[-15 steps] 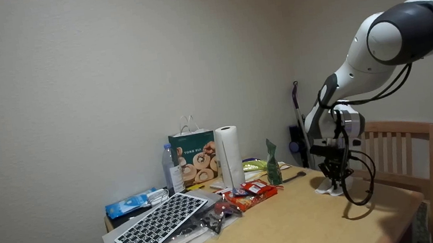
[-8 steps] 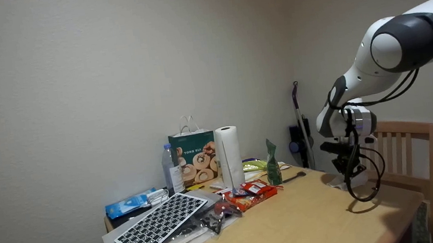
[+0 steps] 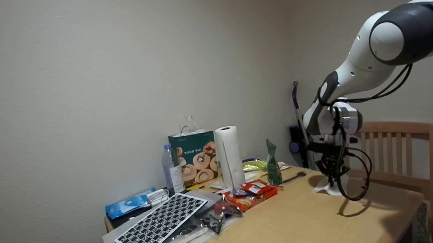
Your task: Use the tissue to wipe the table
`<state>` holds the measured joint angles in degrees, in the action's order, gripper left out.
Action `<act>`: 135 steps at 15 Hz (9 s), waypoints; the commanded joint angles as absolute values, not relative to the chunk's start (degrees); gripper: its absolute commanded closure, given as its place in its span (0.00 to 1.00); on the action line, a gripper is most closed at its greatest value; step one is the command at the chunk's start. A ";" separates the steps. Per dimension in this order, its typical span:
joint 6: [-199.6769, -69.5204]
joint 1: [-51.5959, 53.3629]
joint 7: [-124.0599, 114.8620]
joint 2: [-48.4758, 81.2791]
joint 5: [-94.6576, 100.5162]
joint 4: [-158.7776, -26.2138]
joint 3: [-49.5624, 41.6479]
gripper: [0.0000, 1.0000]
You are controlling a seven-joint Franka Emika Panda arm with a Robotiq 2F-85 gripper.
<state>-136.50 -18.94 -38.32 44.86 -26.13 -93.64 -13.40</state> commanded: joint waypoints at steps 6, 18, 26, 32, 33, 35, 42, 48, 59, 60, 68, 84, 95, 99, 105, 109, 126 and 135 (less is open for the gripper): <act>-135.23 -18.81 -37.44 44.71 -25.94 -93.19 -12.68 0.98; -124.59 -12.43 -27.01 45.82 -22.54 -92.15 -6.63 1.00; -124.28 -11.03 -28.12 45.93 -22.00 -90.69 -7.34 1.00; -123.31 -3.87 -27.17 46.42 -14.18 -93.11 -6.58 1.00; -122.31 -2.95 -26.68 46.46 -13.25 -93.10 -6.12 1.00; -119.56 -1.36 -25.94 46.60 -11.13 -92.56 -5.92 1.00; -120.66 -1.90 -28.38 45.44 -12.15 -90.53 -7.07 1.00; -119.76 -1.85 -27.82 44.83 -13.17 -96.39 -6.17 1.00; -115.70 -3.39 -26.98 42.86 -16.29 -95.72 -5.61 1.00; -115.64 -3.56 -27.40 43.12 -16.53 -95.53 -5.77 1.00; -119.57 -10.49 -31.63 41.95 -25.60 -103.92 -10.99 1.00; -119.19 -19.56 -39.60 45.68 -30.76 -95.13 -14.78 1.00; -121.55 -23.37 -41.17 47.49 -31.83 -91.17 -15.27 1.00; -122.17 -28.32 -43.27 50.58 -34.02 -85.97 -15.68 1.00; -121.39 -28.30 -42.22 49.46 -32.32 -86.49 -15.47 1.00; -119.07 -24.77 -41.84 47.82 -29.48 -87.69 -14.27 1.00; -113.71 -12.16 -41.87 50.47 -17.94 -84.97 -11.98 1.00; -111.34 -4.35 -42.24 49.55 -8.88 -83.63 -11.49 0.98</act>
